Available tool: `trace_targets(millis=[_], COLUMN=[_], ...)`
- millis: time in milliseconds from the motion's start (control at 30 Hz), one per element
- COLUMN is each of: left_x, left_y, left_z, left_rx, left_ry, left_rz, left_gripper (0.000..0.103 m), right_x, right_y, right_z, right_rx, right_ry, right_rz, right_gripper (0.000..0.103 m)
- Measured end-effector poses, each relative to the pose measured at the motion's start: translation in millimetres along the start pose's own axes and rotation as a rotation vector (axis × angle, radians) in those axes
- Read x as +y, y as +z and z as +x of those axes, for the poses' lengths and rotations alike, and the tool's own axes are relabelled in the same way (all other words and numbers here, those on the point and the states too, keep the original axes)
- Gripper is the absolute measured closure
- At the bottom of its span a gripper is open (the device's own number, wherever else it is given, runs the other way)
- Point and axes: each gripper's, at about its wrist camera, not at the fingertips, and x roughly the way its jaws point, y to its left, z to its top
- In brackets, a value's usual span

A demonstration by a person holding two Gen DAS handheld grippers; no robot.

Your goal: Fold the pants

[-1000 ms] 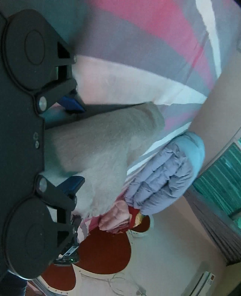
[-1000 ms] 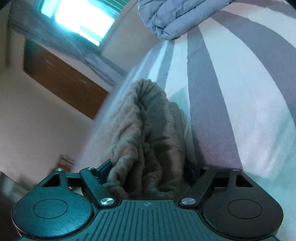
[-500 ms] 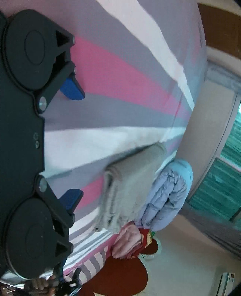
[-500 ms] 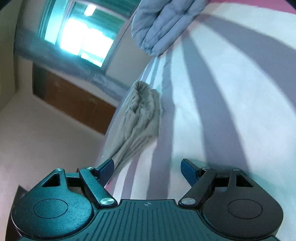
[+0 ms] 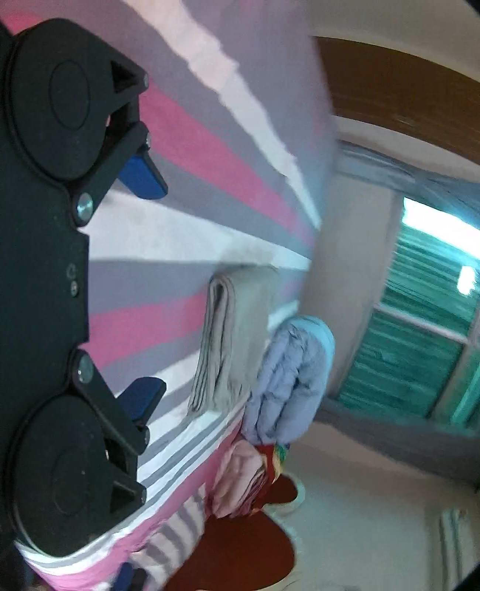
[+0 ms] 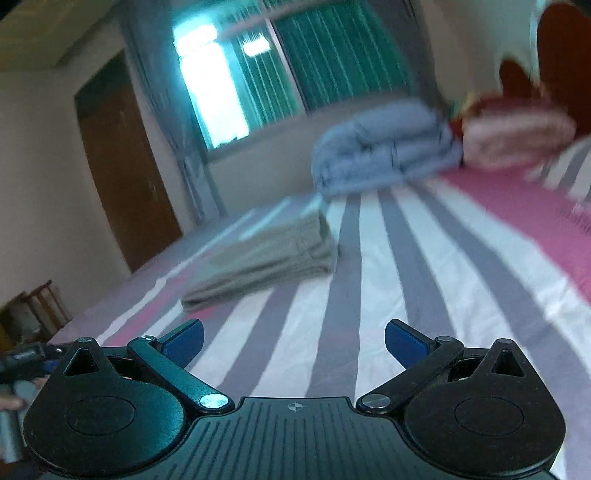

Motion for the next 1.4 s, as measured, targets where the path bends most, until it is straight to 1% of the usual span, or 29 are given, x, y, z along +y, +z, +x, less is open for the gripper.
trace_targets(millis=[67, 100, 133, 200, 300, 367, 467, 500, 567, 633, 700, 767, 833, 900, 967, 1067, 1200, 1400], left_x=[-17, -24, -29, -35, -47, -57, -75, -81, -88, -97, -101, -101, -97, -98, -99, -99, -98, -100], left_y=[-8, -10, -12, -18, -28, -31, -36, -35, -34, -31, -29, -33, -46, -51, -52, -53, -53, -54], left_z=[-23, -33, -43, -59, -81, -92, -104, -105, -102, -93, -81, -69, -63, -58, -62, -61, -63, -67], left_rx=[-0.044, -0.065, -0.070, -0.070, -0.100, -0.111, -0.147, -0.151, -0.151, -0.151, -0.145, -0.126, -0.114, -0.105, -0.127, -0.118, -0.120, -0.120], left_ry=[0.027, 0.045, 0.042, 0.017, 0.036, 0.021, 0.003, 0.000, -0.028, -0.049, -0.052, -0.051, -0.044, -0.013, -0.016, -0.019, -0.015, -0.016], left_rz=[0.068, 0.086, 0.079, 0.048, 0.056, 0.047, 0.104, 0.123, 0.146, 0.191, 0.209, 0.188, 0.156, 0.137, 0.146, 0.155, 0.154, 0.178], left_gripper=[0.006, 0.006, 0.006, 0.006, 0.006, 0.006, 0.006, 0.006, 0.006, 0.006, 0.006, 0.006, 0.006, 0.006, 0.006, 0.006, 0.006, 0.006], right_x=[11, 16, 22, 34, 51, 63, 95, 105, 114, 118, 115, 110, 103, 98, 95, 91, 94, 98], right_y=[-6, -11, -15, -20, -24, -30, -42, -47, -53, -56, -55, -52, -48, -49, -51, -52, -54, -56], right_z=[-13, -20, -30, -42, -57, -63, -77, -78, -78, -76, -72, -66, -55, -50, -45, -40, -41, -44], right_rx=[-0.023, -0.035, -0.042, -0.037, -0.035, -0.026, -0.057, -0.062, -0.067, -0.080, -0.094, -0.105, -0.086, -0.072, -0.048, -0.034, -0.039, -0.043], right_ry=[0.004, -0.003, -0.016, -0.007, -0.018, -0.014, -0.030, -0.025, -0.009, -0.021, -0.042, -0.073, -0.102, -0.102, -0.100, -0.088, -0.084, -0.075], right_rz=[0.012, 0.018, 0.010, -0.016, -0.045, -0.091, -0.254, -0.291, -0.313, -0.315, -0.289, -0.262, -0.225, -0.194, -0.183, -0.166, -0.186, -0.233], right_gripper=[0.000, 0.000, 0.000, 0.000, 0.000, 0.000, 0.000, 0.000, 0.000, 0.000, 0.000, 0.000, 0.000, 0.000, 0.000, 0.000, 0.000, 0.000])
